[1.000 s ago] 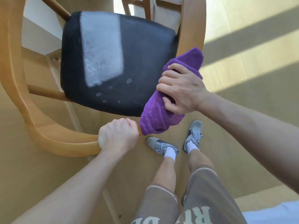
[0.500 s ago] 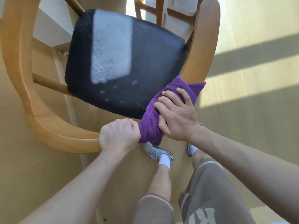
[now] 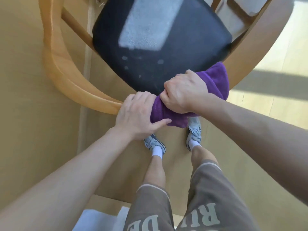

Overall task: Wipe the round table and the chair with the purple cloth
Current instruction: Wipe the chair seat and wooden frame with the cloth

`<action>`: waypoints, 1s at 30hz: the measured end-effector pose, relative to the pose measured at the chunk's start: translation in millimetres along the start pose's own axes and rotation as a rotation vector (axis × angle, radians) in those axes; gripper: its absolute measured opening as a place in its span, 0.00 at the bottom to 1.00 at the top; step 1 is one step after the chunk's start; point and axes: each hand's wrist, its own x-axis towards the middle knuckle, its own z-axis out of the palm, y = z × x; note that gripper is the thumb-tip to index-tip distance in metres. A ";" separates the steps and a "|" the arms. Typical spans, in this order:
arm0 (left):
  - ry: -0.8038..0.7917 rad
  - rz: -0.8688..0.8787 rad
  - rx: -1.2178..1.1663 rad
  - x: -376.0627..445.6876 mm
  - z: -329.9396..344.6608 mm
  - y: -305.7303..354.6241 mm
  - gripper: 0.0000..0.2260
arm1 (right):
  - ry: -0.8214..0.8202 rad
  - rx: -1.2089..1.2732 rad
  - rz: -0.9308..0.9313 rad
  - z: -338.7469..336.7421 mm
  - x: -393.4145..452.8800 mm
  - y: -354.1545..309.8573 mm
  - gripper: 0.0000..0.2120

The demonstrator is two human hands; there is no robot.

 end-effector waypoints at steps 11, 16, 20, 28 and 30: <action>0.214 -0.073 0.049 -35.6 -36.0 0.1 0.03 | -0.024 0.025 -0.455 -5.8 -39.4 39.4 0.31; 0.426 -0.446 0.030 -30.4 -66.4 -10.4 0.10 | 0.123 -0.024 -0.360 12.3 -42.6 8.3 0.24; 0.858 -0.991 -0.431 -29.9 -37.7 37.8 0.15 | 0.170 0.016 -0.277 20.3 -33.7 -17.1 0.19; 0.447 -1.225 -1.594 -41.5 22.9 97.7 0.25 | -0.033 0.158 -0.343 -3.6 -23.1 -8.9 0.17; 0.524 -1.183 -1.636 -27.3 25.2 78.7 0.26 | -0.238 0.443 -0.321 -24.8 -16.9 3.5 0.10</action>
